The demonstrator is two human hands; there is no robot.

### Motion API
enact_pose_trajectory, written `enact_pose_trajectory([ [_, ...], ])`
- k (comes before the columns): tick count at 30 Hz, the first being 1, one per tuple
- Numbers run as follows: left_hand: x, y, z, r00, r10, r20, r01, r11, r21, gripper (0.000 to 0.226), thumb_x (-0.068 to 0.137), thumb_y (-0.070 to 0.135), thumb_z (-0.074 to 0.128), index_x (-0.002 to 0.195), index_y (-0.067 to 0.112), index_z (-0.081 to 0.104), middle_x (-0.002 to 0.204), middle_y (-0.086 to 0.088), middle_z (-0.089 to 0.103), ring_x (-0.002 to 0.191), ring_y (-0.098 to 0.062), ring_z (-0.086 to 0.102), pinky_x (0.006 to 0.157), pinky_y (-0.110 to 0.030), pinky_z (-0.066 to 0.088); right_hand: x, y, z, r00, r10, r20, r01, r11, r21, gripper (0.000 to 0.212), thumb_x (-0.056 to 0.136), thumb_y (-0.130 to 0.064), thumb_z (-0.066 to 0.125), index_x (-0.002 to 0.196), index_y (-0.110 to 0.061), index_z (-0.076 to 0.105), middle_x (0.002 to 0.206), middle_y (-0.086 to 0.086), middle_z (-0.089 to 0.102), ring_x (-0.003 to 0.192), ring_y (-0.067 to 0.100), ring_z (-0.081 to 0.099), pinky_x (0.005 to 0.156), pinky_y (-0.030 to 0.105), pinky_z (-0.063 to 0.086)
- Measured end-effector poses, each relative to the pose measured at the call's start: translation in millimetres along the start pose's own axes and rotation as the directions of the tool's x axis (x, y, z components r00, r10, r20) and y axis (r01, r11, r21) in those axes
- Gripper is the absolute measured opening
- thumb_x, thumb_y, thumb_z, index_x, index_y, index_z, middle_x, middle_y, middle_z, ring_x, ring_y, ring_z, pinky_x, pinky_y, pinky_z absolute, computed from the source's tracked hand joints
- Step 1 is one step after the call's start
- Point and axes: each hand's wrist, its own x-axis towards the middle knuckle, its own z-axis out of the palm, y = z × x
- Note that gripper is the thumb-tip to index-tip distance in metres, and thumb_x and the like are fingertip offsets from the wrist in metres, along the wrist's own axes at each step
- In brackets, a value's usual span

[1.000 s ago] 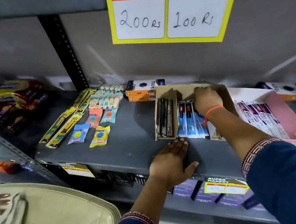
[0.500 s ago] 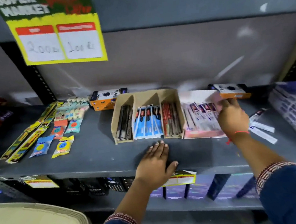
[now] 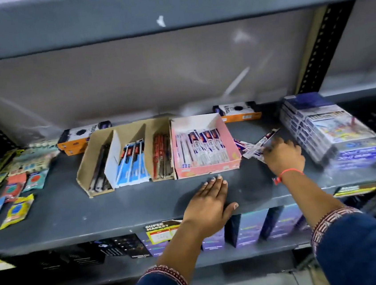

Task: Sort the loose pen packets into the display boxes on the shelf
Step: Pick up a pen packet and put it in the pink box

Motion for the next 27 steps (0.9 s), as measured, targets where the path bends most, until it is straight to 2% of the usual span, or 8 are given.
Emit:
enact_pose_trajectory([
  [7, 18.2, 1.9, 0.6, 0.999, 0.016, -0.027, -0.016, 1.0, 0.015, 0.065, 0.095, 0.051, 0.025, 0.145, 0.015, 0.006, 0.156, -0.005, 0.008, 0.142, -0.017, 0.004, 0.107, -0.021, -0.01, 22.3, -11.2, 3.3, 0.994, -0.081, 0.076, 0.077, 0.996, 0.047, 0.036, 0.091, -0.018, 0.045, 0.119, 0.003, 0.046, 0.125, 0.029, 0.054, 0.119, 0.043, 0.046, 0.093, 0.045, 0.043],
  [10, 17.4, 1.0, 2.5, 0.999, 0.016, -0.046, -0.016, 1.0, 0.009, 0.065, 0.094, 0.052, 0.027, 0.145, 0.016, 0.008, 0.156, -0.005, 0.011, 0.141, -0.016, 0.006, 0.107, -0.02, -0.01, 29.9, -18.9, 3.7, 0.99, -0.029, 0.14, 0.013, 0.993, 0.114, 0.04, 0.09, -0.02, 0.048, 0.122, 0.003, 0.041, 0.127, 0.029, 0.054, 0.121, 0.043, 0.046, 0.094, 0.044, 0.043],
  [14, 17.7, -0.5, 2.9, 0.999, 0.006, -0.047, -0.006, 1.0, 0.002, 0.066, 0.093, 0.054, 0.026, 0.145, 0.019, 0.006, 0.156, -0.002, 0.009, 0.141, -0.015, 0.004, 0.104, -0.018, -0.013, 35.8, -19.5, 5.7, 0.984, 0.044, 0.17, -0.08, 0.974, 0.21, 0.051, 0.086, -0.005, 0.045, 0.135, 0.001, 0.03, 0.128, 0.03, 0.054, 0.121, 0.044, 0.049, 0.094, 0.044, 0.044],
  [17, 17.7, -0.1, 3.5, 0.999, 0.021, -0.05, -0.021, 1.0, 0.007, 0.066, 0.094, 0.053, 0.027, 0.145, 0.017, 0.006, 0.156, -0.003, 0.008, 0.141, -0.014, 0.004, 0.102, -0.017, -0.018, 38.5, -19.8, 4.7, 0.984, 0.1, 0.151, -0.147, 0.925, 0.35, 0.048, 0.085, -0.004, 0.047, 0.131, -0.001, 0.033, 0.125, 0.03, 0.055, 0.114, 0.046, 0.054, 0.09, 0.045, 0.045],
  [21, 17.8, -0.4, 3.1, 0.998, 0.028, -0.05, -0.028, 1.0, 0.008, 0.066, 0.094, 0.053, 0.025, 0.145, 0.016, 0.006, 0.156, -0.003, 0.007, 0.141, -0.015, 0.002, 0.103, -0.018, -0.017, 39.8, -19.4, -2.4, 0.964, 0.191, 0.184, -0.263, 0.77, 0.581, 0.046, 0.082, -0.001, 0.057, 0.127, 0.0, 0.047, 0.126, 0.026, 0.057, 0.114, 0.039, 0.056, 0.095, 0.04, 0.045],
  [23, 17.7, -0.6, 3.2, 0.998, 0.041, -0.05, -0.04, 0.999, 0.024, 0.066, 0.094, 0.054, 0.022, 0.145, 0.016, 0.005, 0.156, -0.004, 0.005, 0.141, -0.015, 0.001, 0.102, -0.018, -0.019, 34.4, -18.4, -8.8, 0.962, 0.174, 0.209, -0.272, 0.623, 0.733, 0.018, 0.08, 0.002, 0.061, 0.096, -0.003, 0.067, 0.109, 0.022, 0.068, 0.098, 0.028, 0.064, 0.092, 0.037, 0.05],
  [25, 17.5, -0.6, 3.9, 0.997, 0.051, -0.056, -0.049, 0.998, 0.041, 0.066, 0.094, 0.054, 0.02, 0.145, 0.014, 0.005, 0.156, -0.005, 0.006, 0.142, -0.015, 0.001, 0.101, -0.018, -0.021, 22.4, -19.2, -17.3, 0.962, 0.095, 0.255, -0.27, 0.444, 0.854, 0.028, 0.08, 0.011, 0.055, 0.064, -0.011, 0.063, 0.068, 0.005, 0.073, 0.061, 0.009, 0.064, 0.065, 0.021, 0.053],
  [27, 17.5, -0.8, 5.3, 0.996, 0.059, -0.064, -0.055, 0.997, 0.053, 0.067, 0.094, 0.054, 0.019, 0.145, 0.013, 0.006, 0.156, -0.006, 0.007, 0.142, -0.016, 0.002, 0.103, -0.021, -0.018, 5.0, -19.8, -25.6, 0.957, 0.012, 0.291, -0.28, 0.307, 0.91, 0.035, 0.08, 0.013, 0.054, 0.06, -0.015, 0.059, 0.04, -0.011, 0.063, 0.036, -0.005, 0.053, 0.039, 0.007, 0.039],
])
